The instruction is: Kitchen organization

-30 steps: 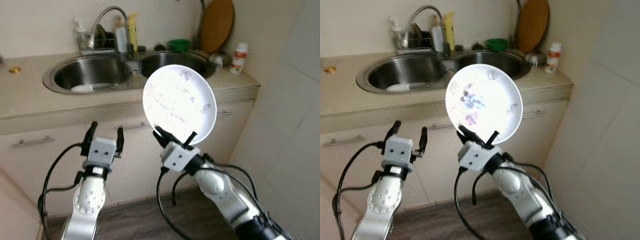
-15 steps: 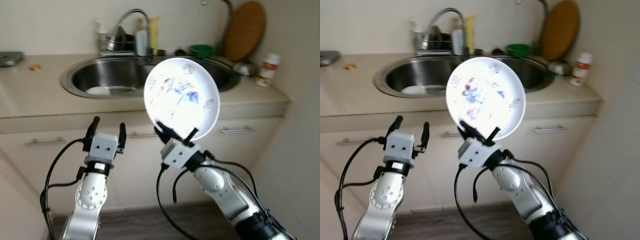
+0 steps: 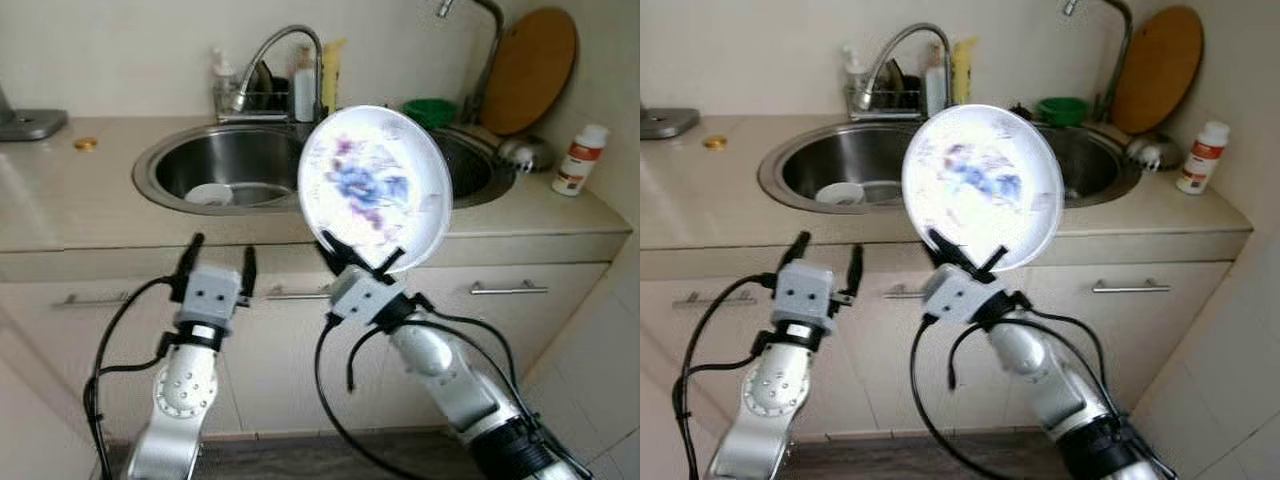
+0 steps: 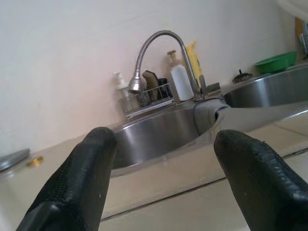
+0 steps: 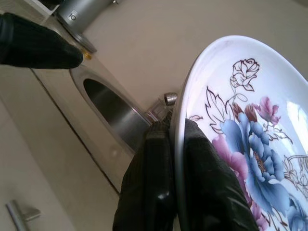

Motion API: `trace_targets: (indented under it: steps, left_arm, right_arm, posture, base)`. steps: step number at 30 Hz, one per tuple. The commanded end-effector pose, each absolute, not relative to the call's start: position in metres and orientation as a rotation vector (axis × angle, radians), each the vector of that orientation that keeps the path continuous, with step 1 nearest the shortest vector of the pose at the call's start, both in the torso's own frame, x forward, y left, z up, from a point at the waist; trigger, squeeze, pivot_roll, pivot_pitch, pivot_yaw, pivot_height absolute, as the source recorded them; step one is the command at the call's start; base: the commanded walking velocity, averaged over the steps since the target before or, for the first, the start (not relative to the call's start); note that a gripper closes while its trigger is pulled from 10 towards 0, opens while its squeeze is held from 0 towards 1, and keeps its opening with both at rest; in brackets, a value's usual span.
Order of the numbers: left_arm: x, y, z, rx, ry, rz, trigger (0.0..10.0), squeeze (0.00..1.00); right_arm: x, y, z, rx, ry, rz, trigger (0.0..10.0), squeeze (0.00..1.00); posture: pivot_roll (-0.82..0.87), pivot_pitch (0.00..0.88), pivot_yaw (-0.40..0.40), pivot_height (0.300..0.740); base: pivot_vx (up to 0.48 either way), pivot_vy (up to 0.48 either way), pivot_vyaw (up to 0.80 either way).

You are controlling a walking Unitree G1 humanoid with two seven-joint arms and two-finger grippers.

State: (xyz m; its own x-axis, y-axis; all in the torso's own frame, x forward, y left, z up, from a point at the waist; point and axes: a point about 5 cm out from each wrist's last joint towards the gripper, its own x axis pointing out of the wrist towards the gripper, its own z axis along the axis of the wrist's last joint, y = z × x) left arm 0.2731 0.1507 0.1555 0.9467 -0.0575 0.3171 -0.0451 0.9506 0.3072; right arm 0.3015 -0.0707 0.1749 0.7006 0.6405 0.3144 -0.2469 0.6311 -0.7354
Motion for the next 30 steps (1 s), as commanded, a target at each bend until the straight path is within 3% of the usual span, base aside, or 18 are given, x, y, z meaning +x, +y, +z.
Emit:
trace_targets:
  steps: [1, 30]
  left_arm:
    - [0.2728, 0.1444, 0.1594, 0.311, -0.342, -0.025, 10.0, 0.0]
    - [0.2767, 0.1428, 0.1637, 0.316, -0.359, -0.04, 10.0, 0.0]
  right_arm:
    - [0.304, -0.0768, 0.1845, -0.725, -0.632, 0.512, 10.0, 0.0]
    - [0.3122, -0.0831, 0.1873, -0.682, -0.605, 0.451, 10.0, 0.0]
  posture:
    - [-0.02, 0.0, 0.007, 0.74]
    - [-0.02, 0.0, 0.011, 0.74]
  base:
    - [0.285, 0.0, 0.0]
    - [0.295, 0.0, 0.01]
